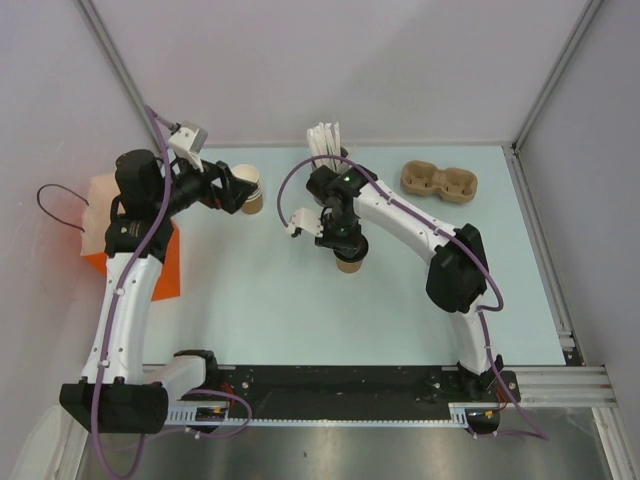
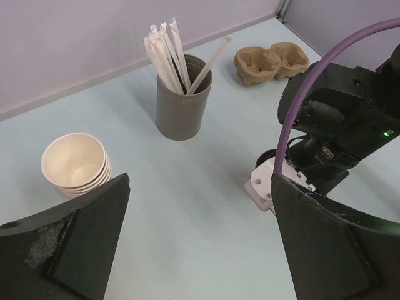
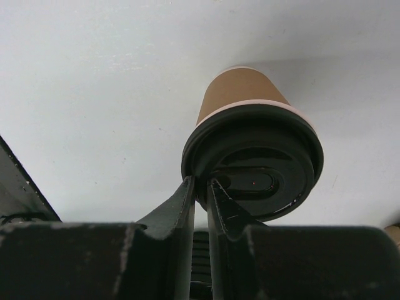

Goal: Pack the takeout coffee

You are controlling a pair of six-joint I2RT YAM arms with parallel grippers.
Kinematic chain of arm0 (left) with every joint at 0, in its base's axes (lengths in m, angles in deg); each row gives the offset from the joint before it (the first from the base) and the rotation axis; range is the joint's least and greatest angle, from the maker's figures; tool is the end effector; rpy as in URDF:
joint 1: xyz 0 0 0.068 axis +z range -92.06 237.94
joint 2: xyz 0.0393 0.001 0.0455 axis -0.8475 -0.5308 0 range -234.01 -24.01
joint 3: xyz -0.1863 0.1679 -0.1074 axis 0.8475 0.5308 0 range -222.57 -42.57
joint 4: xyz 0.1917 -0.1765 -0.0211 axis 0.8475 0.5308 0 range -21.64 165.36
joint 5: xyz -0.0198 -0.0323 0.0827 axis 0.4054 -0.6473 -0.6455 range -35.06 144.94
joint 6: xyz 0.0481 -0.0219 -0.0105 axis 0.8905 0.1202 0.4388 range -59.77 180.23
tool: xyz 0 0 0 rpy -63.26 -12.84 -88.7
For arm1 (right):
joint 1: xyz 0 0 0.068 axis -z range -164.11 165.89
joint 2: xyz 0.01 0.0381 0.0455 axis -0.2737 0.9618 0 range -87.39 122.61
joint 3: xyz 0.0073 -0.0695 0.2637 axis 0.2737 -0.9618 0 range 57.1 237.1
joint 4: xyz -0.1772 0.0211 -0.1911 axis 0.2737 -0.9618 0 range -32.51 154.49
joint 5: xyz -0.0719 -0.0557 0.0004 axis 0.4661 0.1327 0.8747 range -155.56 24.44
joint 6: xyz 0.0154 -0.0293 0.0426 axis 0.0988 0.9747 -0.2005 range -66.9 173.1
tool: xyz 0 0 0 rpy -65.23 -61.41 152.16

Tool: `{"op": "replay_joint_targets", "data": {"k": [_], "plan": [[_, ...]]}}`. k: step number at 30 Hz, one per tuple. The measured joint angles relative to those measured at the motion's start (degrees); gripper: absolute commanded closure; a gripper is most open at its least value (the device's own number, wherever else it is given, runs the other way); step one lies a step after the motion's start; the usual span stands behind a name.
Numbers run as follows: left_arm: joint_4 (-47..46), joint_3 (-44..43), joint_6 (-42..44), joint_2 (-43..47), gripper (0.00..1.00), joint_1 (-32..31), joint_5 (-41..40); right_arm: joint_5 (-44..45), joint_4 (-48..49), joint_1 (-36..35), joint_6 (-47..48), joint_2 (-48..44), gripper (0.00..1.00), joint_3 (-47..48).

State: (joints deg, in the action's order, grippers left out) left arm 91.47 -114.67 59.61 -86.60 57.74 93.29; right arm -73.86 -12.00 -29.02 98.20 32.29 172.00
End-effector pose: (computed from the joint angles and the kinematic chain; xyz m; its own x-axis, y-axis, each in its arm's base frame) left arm 0.2292 -0.0230 0.4236 -0.2417 -0.0078 -0.9703 0.6032 0.7821 -0.1565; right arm 0.2914 0.2976 0.2742 0.0116 -0.9780 -0.2081 -0.9999 -0.0104 -0.0068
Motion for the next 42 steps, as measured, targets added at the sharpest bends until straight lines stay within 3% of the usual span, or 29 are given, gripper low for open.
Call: {"op": "replay_joint_targets", "data": {"k": [27, 36, 42], "plan": [[-0.07, 0.00, -0.46, -0.02, 0.01, 0.00, 0.85, -0.15, 0.00, -0.52, -0.04, 0.02, 0.81, 0.33], [-0.11, 0.00, -0.46, -0.04, 0.01, 0.00, 0.85, -0.07, 0.00, -0.61, -0.07, 0.02, 0.73, 0.33], [-0.13, 0.00, -0.48, -0.09, 0.01, 0.00, 0.87, 0.35, -0.07, -0.20, -0.20, 0.02, 0.62, 0.85]]}}
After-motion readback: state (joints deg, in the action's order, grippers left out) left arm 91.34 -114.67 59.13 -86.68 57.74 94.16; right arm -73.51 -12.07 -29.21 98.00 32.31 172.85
